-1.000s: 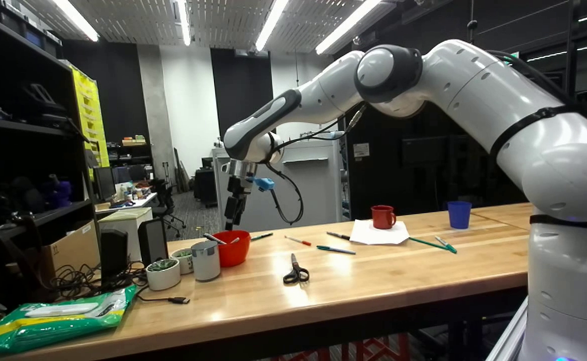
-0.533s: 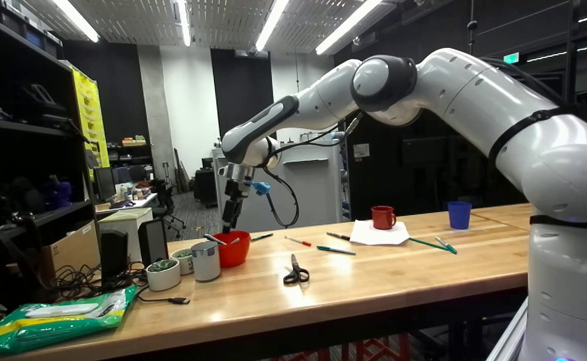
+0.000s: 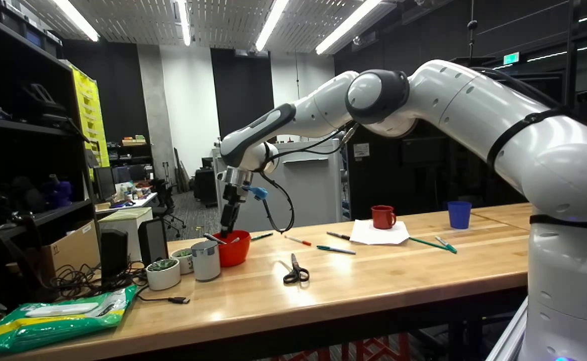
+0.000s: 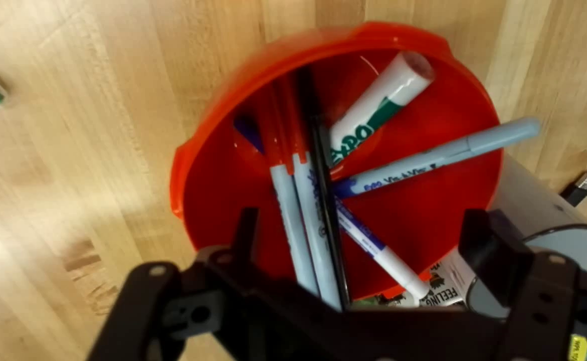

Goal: Remove one marker from the left red cup, then move it to the left

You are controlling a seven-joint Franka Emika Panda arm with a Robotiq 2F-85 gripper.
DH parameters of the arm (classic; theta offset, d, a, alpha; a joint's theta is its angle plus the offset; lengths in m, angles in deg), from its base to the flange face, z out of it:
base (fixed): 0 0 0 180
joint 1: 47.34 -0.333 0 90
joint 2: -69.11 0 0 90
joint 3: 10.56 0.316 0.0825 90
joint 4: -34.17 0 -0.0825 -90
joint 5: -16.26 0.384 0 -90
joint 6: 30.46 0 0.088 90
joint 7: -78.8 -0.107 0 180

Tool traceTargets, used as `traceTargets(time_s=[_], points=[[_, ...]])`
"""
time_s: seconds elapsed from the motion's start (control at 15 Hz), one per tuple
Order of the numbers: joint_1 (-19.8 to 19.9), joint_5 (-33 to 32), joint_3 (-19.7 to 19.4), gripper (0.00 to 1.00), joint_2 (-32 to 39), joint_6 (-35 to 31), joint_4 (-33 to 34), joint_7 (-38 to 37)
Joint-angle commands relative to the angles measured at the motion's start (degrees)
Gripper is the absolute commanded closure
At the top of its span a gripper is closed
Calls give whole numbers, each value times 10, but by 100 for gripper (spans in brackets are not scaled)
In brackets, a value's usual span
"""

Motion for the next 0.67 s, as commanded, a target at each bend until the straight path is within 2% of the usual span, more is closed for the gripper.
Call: traceTargets(time_s=[0.0, 0.6], points=[[0, 18, 8, 0, 33, 32, 54, 21], [-5, 24, 13, 0, 88, 69, 132, 47]])
